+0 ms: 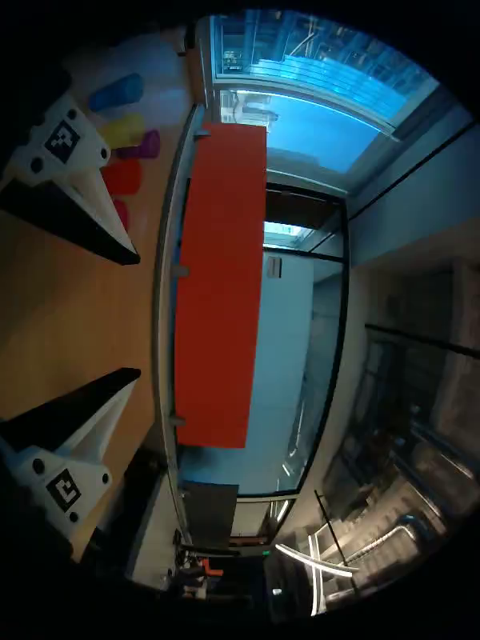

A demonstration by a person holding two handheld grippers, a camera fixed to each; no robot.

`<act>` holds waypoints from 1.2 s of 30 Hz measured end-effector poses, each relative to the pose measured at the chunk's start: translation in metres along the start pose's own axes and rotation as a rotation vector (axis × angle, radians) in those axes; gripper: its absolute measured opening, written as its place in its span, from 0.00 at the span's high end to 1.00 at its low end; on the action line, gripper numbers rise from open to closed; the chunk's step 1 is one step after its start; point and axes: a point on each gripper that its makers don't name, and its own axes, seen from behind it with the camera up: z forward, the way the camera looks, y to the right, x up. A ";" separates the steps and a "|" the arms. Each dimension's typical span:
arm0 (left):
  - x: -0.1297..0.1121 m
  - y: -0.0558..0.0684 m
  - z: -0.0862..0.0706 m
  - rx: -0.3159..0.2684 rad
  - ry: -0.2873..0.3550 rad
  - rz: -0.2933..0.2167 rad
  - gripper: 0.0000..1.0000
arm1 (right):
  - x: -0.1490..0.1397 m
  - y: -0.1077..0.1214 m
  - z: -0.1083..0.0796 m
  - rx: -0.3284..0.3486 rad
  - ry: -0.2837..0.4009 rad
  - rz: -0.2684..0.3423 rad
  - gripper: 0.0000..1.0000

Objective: Pour water

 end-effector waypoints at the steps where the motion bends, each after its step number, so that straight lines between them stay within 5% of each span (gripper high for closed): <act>1: 0.000 0.000 0.000 0.000 0.000 0.000 0.06 | -0.001 -0.002 0.001 0.006 0.007 0.001 0.00; 12: 0.000 0.000 0.000 0.000 0.000 0.000 0.06 | -0.023 -0.008 0.010 0.022 0.021 0.073 0.00; 23: 0.000 0.000 0.000 0.000 0.000 0.000 0.06 | -0.046 -0.011 0.010 0.020 -0.006 0.037 0.00; 36: 0.000 0.000 0.000 0.000 0.000 0.000 0.06 | -0.057 -0.011 0.012 0.032 -0.043 0.073 0.00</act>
